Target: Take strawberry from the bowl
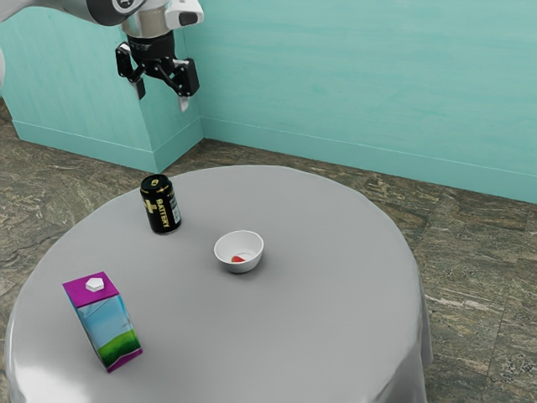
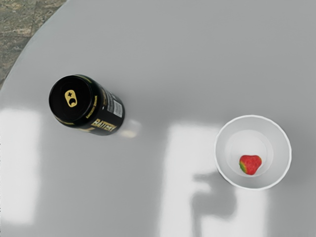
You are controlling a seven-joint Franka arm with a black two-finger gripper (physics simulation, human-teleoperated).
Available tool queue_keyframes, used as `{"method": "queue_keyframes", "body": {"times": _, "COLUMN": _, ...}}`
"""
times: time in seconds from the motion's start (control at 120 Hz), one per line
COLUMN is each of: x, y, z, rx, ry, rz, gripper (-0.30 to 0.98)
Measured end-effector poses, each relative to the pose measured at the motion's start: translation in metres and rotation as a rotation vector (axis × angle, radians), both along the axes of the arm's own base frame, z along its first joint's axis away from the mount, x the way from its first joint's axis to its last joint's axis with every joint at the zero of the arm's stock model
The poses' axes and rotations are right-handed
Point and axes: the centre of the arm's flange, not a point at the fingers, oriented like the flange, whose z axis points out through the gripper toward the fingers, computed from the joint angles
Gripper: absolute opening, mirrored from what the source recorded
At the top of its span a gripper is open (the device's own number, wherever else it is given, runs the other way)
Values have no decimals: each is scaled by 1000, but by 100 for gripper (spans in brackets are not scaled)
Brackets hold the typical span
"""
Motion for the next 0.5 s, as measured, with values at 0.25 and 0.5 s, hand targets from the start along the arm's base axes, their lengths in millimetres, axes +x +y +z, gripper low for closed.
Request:
{"method": "queue_keyframes", "body": {"times": 0.25, "x": 24, "y": -18, "z": -29, "rx": -9, "ry": 34, "rz": -28, "gripper": 69}}
{"method": "queue_keyframes", "body": {"times": 0.5, "x": 71, "y": -42, "z": -153, "rx": -101, "ry": 148, "rz": -41, "gripper": 69}}
